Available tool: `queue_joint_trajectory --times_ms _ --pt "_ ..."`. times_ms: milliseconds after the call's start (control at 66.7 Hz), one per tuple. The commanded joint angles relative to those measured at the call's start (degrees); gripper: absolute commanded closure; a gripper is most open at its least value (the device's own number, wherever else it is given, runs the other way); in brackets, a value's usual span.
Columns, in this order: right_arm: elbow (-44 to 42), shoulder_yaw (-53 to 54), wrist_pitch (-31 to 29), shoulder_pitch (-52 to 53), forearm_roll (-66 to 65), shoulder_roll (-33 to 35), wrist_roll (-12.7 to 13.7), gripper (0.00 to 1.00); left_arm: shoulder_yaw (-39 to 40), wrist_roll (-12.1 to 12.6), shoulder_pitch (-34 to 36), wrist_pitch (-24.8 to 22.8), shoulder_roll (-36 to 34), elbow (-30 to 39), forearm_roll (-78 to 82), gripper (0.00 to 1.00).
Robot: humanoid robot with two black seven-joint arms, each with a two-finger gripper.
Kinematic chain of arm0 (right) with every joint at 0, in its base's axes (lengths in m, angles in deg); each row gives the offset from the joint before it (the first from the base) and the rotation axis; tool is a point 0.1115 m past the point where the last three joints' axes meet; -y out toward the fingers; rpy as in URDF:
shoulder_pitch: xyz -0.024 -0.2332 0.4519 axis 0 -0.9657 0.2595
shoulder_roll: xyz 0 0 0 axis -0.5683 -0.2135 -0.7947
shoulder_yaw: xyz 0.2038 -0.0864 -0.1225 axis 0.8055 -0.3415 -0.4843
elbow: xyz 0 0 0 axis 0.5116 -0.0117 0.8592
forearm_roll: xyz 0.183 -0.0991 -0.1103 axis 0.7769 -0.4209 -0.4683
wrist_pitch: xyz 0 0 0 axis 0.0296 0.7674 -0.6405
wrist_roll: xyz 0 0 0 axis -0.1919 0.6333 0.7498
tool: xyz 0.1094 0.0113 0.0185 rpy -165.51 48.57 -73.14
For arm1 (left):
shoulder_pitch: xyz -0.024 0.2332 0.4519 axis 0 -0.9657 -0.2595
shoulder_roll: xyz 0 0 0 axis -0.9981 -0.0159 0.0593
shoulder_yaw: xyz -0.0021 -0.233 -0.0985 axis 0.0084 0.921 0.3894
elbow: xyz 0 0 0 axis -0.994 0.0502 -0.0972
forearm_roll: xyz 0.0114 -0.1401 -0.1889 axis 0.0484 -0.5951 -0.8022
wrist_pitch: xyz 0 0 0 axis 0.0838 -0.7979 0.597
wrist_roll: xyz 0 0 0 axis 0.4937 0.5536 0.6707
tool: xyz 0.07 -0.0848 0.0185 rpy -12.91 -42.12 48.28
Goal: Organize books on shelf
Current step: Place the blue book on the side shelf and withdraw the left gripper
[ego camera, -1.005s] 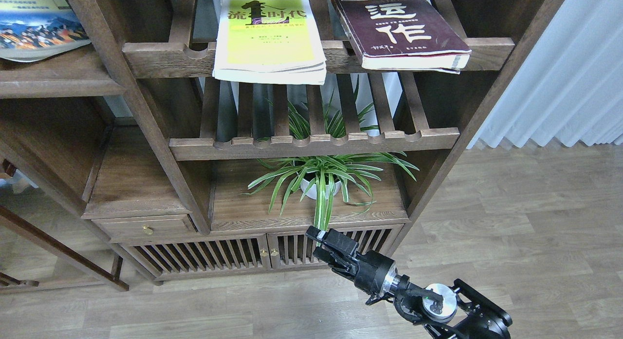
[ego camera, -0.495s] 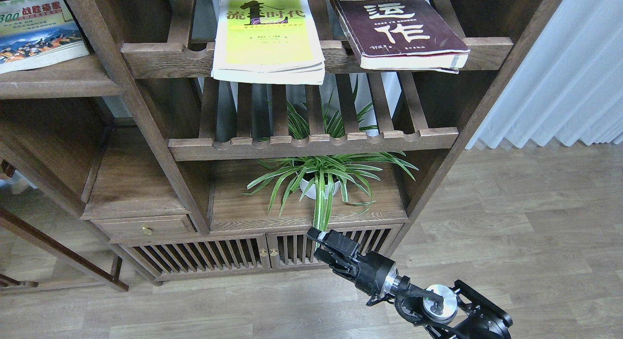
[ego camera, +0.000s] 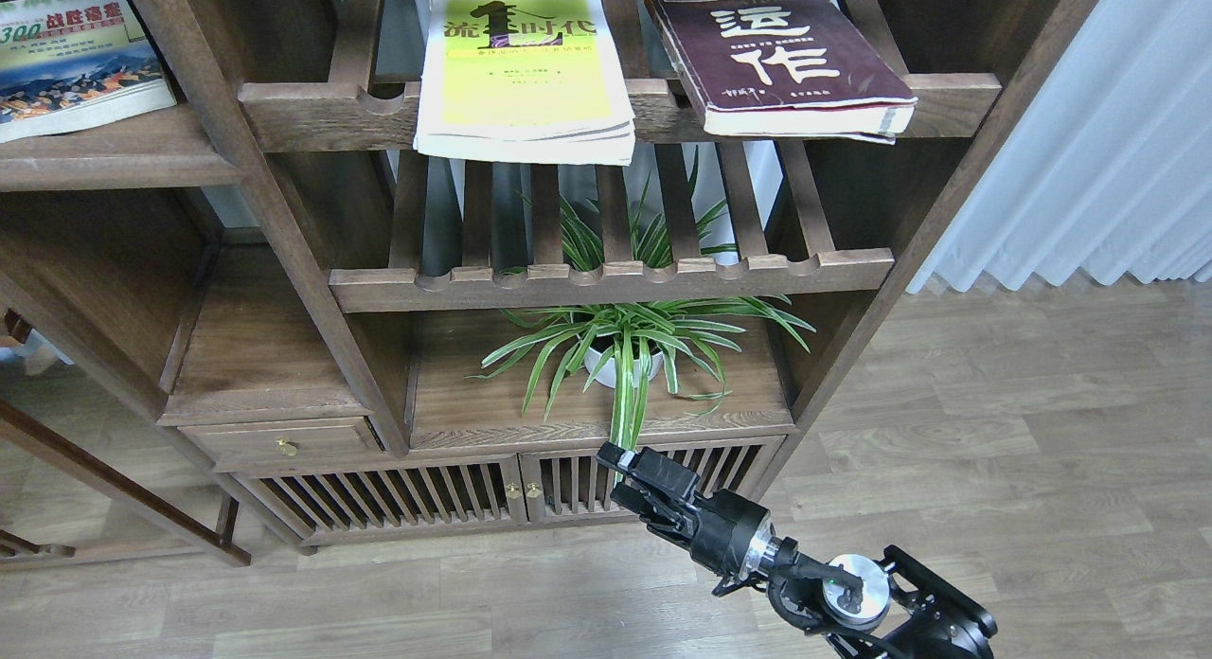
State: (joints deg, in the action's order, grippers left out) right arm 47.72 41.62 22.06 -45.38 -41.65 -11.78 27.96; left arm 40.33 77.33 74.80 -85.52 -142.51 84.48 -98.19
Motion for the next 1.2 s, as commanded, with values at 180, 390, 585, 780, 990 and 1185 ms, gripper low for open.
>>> queue_joint_trajectory --times_ms 180,390,585,780,990,1185 --pt "0.10 0.00 0.00 -0.06 0.00 0.00 0.00 0.01 -10.27 -0.01 -0.18 0.00 -12.71 9.91 -0.08 0.01" --pt "0.01 0.00 0.00 -0.23 0.00 0.00 0.00 0.01 -17.39 -0.01 -2.29 0.00 -16.93 13.60 -0.26 0.01" --pt "0.01 0.00 0.00 -0.23 0.00 0.00 0.00 0.01 -22.58 -0.01 -9.49 0.00 -18.96 16.68 -0.26 0.01" --pt "0.36 0.00 0.00 -0.14 0.09 0.00 0.00 0.00 -24.25 -6.90 -21.27 0.00 -12.64 16.59 -1.22 0.01" --pt "0.89 1.48 0.00 0.47 0.09 0.00 0.00 0.01 -23.37 -14.65 -33.74 0.00 0.62 15.36 -5.79 0.01" --pt "4.58 6.76 0.00 1.52 0.09 0.00 0.00 0.01 -18.64 -14.65 -45.17 0.00 15.22 9.66 -10.45 0.01"
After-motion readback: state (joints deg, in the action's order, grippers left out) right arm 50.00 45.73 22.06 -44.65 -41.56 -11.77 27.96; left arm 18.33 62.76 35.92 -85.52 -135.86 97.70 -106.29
